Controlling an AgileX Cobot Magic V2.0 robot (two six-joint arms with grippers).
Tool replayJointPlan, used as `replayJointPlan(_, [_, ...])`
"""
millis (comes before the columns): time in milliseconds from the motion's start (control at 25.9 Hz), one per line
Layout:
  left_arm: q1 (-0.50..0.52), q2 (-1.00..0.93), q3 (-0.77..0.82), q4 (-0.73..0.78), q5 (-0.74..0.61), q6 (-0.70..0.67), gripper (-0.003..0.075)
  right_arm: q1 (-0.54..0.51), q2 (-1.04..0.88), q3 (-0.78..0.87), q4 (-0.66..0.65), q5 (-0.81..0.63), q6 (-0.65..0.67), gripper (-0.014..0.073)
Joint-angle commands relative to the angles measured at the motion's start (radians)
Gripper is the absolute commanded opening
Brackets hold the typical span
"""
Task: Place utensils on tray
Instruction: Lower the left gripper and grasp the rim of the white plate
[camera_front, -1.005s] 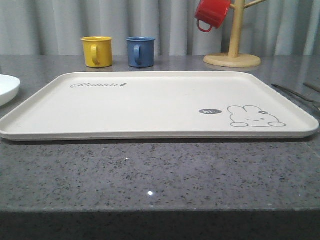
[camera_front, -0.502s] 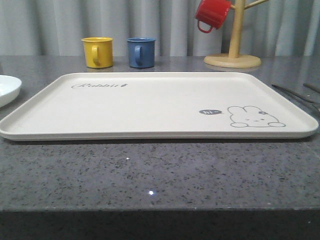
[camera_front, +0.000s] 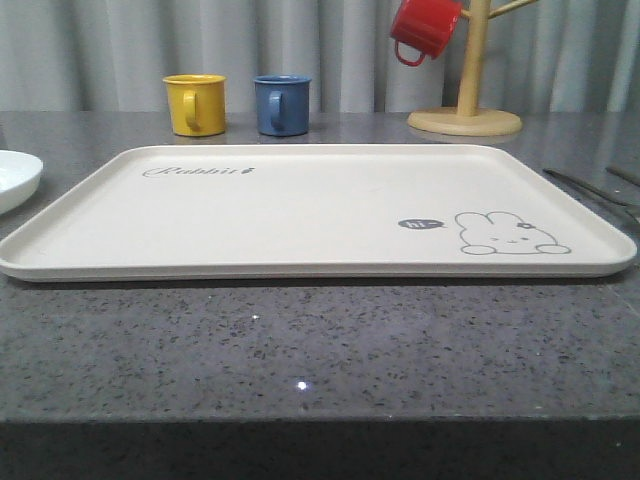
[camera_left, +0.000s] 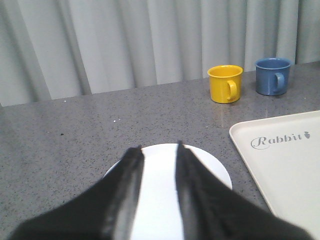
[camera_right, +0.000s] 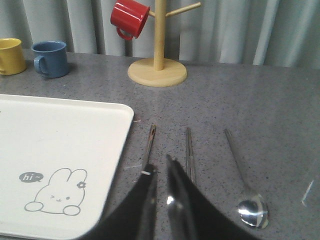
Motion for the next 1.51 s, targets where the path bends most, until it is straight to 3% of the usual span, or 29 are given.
replayJointPlan(0, [0.001,0.012,-0.035,-0.006,-0.076,-0.011,0.0477,-0.003,0.016,-0.039,0.001,-0.073,-0.004,0.0348])
replayJointPlan(155, [0.001,0.012,-0.035,-0.010,-0.076,-0.011,0.0629,-0.003,0.016,-0.039,0.001,-0.073,-0.004,0.0548])
replayJointPlan(309, [0.001,0.012,-0.035,-0.010,-0.076,-0.011,0.0624,-0.003,0.016,-0.039,0.001,-0.074,-0.004,0.0624])
replayJointPlan(618, [0.001,0.042,-0.044,-0.010,-0.062,-0.011,0.0564,-0.003,0.016,-0.038,0.001,-0.071,-0.004,0.0624])
replayJointPlan(811, [0.001,0.214,-0.135,-0.010,0.026,0.006,0.0525,-0.003,0.016,-0.038,0.001,-0.071,-0.004,0.0624])
replayJointPlan(1121, [-0.088,0.583,-0.398,-0.008,0.431,0.107,0.0512,-0.003,0.016,-0.038,0.001,-0.071,-0.004,0.0624])
replayJointPlan(1314, [-0.172,0.789,-0.525,0.000,0.599,0.172,0.0512,-0.003,0.016,-0.038,0.001,-0.071,-0.004,0.0624])
replayJointPlan(1468, [-0.181,0.927,-0.601,0.012,0.645,0.174,0.0512,-0.003,0.016,-0.038,0.001,-0.071,-0.004,0.0624])
